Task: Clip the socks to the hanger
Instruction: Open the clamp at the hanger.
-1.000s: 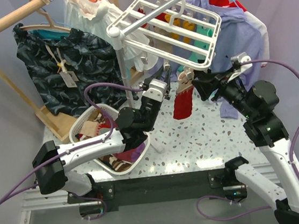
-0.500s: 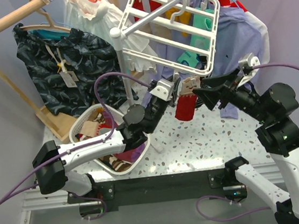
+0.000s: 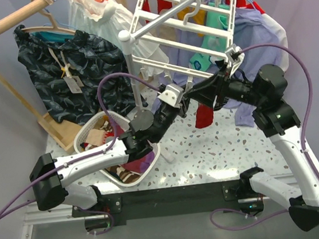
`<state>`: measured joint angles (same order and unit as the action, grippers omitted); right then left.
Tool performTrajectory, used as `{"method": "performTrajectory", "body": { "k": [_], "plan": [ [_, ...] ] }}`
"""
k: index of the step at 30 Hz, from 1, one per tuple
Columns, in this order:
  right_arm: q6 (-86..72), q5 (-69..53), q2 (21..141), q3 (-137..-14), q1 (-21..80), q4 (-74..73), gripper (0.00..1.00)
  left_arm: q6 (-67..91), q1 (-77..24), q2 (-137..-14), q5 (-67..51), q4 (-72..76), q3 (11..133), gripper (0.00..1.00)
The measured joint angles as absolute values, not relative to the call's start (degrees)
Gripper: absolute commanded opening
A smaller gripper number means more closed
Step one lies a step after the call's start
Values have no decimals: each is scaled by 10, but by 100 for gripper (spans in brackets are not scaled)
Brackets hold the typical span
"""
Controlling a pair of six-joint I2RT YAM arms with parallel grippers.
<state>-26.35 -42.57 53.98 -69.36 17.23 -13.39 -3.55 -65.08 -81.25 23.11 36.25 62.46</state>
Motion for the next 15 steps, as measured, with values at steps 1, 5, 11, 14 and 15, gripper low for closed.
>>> {"method": "performTrajectory", "body": {
  "k": [1,5,11,14,15],
  "plan": [
    [-266,-417,540,-694,173,-133,59,-34,-651,-807,228,356,624,0],
    [-272,-378,532,-694,177,-132,65,-33,-649,-791,215,342,618,0],
    [-297,-338,524,-694,180,-129,65,-31,-647,-784,199,337,615,0],
    [-312,-326,524,-694,180,-124,64,-30,-645,-784,190,336,615,0],
    [-317,-324,524,-694,180,-123,64,-30,-645,-784,187,336,615,0]
  ]
}}
